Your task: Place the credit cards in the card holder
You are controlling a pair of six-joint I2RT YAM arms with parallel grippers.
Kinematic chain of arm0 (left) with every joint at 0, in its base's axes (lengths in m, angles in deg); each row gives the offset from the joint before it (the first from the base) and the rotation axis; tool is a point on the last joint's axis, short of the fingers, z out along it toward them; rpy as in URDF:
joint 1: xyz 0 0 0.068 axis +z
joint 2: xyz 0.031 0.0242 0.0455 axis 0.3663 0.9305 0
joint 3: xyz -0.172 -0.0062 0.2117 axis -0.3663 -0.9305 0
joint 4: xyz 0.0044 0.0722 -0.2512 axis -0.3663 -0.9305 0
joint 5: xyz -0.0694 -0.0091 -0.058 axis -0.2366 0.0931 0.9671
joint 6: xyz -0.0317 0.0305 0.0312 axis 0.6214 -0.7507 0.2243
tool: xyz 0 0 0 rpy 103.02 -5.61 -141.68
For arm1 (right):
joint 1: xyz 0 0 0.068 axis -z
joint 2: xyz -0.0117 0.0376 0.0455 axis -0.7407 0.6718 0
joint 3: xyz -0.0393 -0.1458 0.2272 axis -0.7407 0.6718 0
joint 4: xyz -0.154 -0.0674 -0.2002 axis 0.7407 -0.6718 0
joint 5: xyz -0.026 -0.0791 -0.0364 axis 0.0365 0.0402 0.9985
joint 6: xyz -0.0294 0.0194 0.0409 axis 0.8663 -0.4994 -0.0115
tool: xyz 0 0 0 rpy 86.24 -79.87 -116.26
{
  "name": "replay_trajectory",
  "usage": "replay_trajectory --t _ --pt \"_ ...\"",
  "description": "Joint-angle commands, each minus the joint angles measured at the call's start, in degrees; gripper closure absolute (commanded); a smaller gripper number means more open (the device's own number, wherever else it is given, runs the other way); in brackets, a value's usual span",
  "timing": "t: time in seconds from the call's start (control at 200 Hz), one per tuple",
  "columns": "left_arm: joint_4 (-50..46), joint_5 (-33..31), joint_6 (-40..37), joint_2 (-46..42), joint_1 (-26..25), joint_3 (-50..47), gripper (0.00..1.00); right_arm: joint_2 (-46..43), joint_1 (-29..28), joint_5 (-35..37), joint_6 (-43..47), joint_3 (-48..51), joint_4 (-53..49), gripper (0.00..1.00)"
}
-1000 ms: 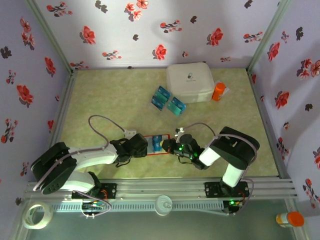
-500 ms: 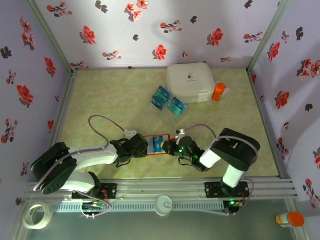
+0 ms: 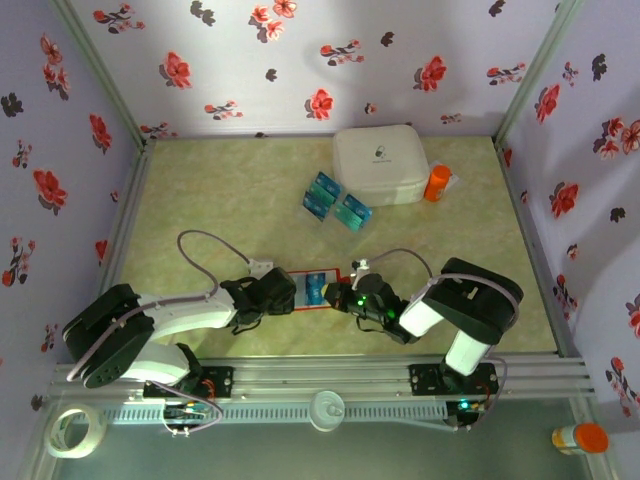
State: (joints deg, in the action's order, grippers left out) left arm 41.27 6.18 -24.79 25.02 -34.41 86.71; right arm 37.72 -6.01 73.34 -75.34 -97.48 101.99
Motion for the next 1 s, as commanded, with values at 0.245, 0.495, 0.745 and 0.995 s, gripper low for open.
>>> replay_trajectory --t 0.245,0.495,0.745,0.995 --pt "0.9 3.0 1.4 2.5 -0.5 -1.5 0.07 -0.1 -1.0 1.1 -1.2 0.0 -6.7 1.0" --pt "0.8 3.0 1.3 2.8 -0.5 -1.4 0.07 -0.3 -1.1 0.6 -2.0 -1.2 -10.3 1.0" --pt "1.0 3.1 1.3 2.9 -0.5 -1.4 0.07 -0.3 -1.1 0.4 -2.5 -1.6 -11.8 1.0" --pt "1.3 3.1 1.3 3.1 -0.5 -1.5 0.07 0.3 -1.1 -0.7 -2.4 -2.8 -13.6 1.0"
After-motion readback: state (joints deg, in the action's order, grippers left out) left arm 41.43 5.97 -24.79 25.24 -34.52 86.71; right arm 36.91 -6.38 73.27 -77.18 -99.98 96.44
